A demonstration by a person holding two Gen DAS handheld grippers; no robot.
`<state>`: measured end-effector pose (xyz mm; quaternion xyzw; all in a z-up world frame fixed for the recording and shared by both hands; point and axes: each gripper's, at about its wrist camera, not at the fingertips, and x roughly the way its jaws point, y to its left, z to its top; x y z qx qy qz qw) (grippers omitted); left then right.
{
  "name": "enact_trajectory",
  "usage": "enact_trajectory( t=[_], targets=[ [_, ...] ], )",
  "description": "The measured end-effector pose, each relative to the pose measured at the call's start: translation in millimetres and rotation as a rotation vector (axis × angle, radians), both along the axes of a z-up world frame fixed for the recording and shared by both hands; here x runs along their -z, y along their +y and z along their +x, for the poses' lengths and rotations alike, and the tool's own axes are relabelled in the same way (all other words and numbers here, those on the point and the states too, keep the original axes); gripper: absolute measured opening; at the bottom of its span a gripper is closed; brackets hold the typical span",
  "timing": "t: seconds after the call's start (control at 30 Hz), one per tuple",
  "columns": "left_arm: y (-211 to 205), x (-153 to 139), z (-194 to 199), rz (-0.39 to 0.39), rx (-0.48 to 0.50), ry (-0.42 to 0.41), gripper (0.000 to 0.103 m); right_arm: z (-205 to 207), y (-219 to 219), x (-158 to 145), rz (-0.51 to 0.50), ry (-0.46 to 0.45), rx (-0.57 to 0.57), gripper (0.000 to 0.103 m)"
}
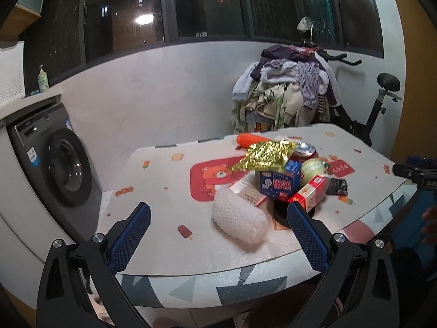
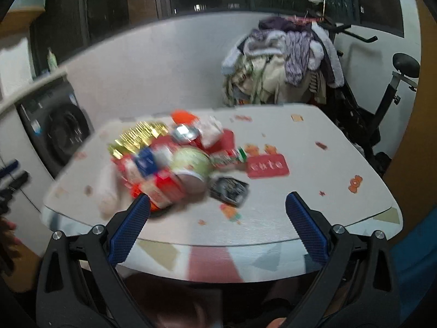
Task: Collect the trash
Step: 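Grasp the black snack pack with the right gripper while the left grasps the white foam net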
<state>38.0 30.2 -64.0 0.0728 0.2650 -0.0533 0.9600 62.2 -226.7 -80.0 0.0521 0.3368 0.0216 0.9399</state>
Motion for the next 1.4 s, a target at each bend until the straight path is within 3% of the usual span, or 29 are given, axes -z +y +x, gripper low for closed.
enact_trajectory(
  t=[0.1, 0.17, 0.27, 0.47, 0.53, 0.67, 0.77, 0.83, 0.87, 0.93, 1.03, 1.17, 1.27, 1.4],
  targets=[
    [4.7, 17.9, 13.1, -0.057, 0.034, 0.101, 0.098, 23.1, -2.8, 25.8, -0.06, 0.072, 0.003, 0.097],
    [10.7, 30.1, 23.7, -0.097, -0.002, 0.141, 0.098, 38.6, -3.9, 39.9, -0.096, 0.093, -0.016, 0.097],
    [16.2, 44.2, 35.7, -0.132, -0.016, 0.177, 0.098, 69.4, -4.9, 59.4, -0.158, 0.118, -0.043, 0.097],
    [19.3, 61.6, 54.8, -0.124, -0.03, 0.225, 0.098, 131.2, 7.2, 102.7, -0.273, 0.23, -0.198, 0.096],
    [24.3, 66.9, 62.5, -0.158, -0.037, 0.255, 0.098, 147.2, 14.1, 115.5, -0.301, 0.257, -0.252, 0.087],
    [30.6, 76.2, 73.0, -0.194, -0.056, 0.29, 0.097, 169.2, 20.5, 132.2, -0.318, 0.286, -0.292, 0.083],
    [30.6, 81.2, 75.8, -0.198, -0.059, 0.3, 0.097, 177.3, 22.7, 137.6, -0.275, 0.307, -0.327, 0.081],
    [32.1, 85.3, 78.9, -0.232, -0.058, 0.325, 0.096, 179.0, 23.0, 138.1, -0.221, 0.311, -0.361, 0.058],
    [34.1, 87.5, 81.0, -0.265, -0.057, 0.344, 0.094, 179.3, 24.0, 137.7, -0.191, 0.316, -0.38, 0.057],
    [38.5, 91.9, 84.6, -0.318, -0.064, 0.375, 0.09, 174.6, 26.7, 135.7, -0.203, 0.308, -0.377, 0.046],
    [42.4, 95.8, 90.3, -0.354, -0.081, 0.395, 0.088, 162.2, 24.5, 132.4, -0.165, 0.287, -0.343, 0.043],
    [43.7, 101.6, 100.2, -0.413, -0.079, 0.42, 0.083, 131.0, 9.6, 122.8, -0.057, 0.175, -0.21, 0.043],
    [44.4, 111.5, 116.4, -0.496, -0.09, 0.465, 0.083, 100.1, 2.0, 122.6, 0.028, 0.094, -0.119, 0.043],
    [41.1, 125.2, 142.2, -0.619, -0.116, 0.534, 0.079, 73.6, 0.9, 125.1, 0.031, 0.073, -0.063, 0.043]
  ],
)
